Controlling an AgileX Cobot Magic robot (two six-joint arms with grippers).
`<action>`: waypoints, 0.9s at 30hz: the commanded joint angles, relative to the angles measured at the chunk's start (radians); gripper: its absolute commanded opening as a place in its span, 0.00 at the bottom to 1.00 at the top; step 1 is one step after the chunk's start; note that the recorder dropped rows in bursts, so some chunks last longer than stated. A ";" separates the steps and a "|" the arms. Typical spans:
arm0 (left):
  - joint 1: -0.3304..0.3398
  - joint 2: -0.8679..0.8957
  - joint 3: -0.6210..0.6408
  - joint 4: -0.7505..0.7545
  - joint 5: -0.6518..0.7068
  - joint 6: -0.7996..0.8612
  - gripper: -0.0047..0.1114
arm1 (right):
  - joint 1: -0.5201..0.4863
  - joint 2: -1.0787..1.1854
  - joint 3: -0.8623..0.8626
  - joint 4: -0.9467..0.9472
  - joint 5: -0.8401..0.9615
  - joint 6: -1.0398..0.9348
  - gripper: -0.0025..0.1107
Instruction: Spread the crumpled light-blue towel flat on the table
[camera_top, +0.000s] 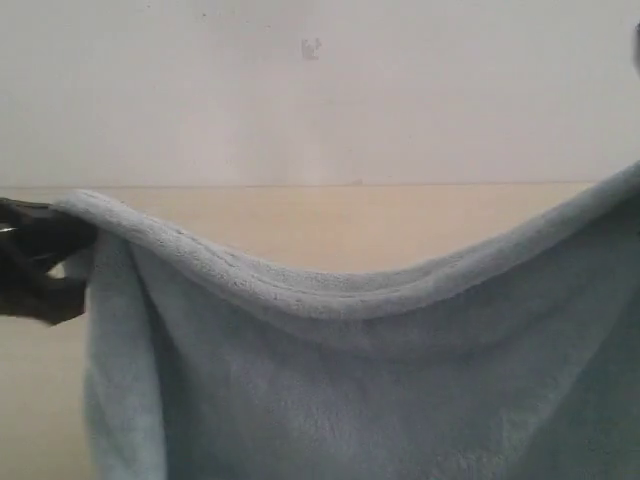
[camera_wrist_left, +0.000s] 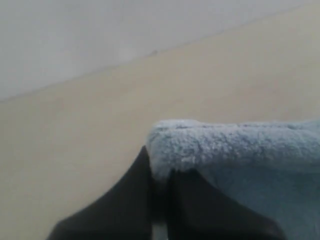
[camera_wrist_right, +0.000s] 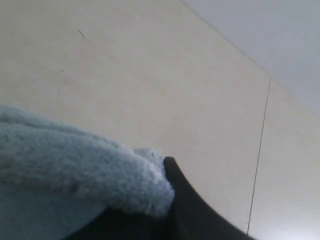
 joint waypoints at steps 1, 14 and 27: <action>0.195 0.311 -0.165 0.016 -0.016 0.032 0.12 | -0.307 0.293 -0.027 0.246 -0.335 -0.175 0.02; 0.424 0.573 -0.565 0.046 0.019 0.058 0.50 | -0.460 0.934 -0.877 0.645 -0.253 -0.436 0.58; 0.452 0.524 -0.535 0.065 0.524 0.018 0.44 | -0.460 0.843 -0.873 0.786 -0.002 -0.489 0.04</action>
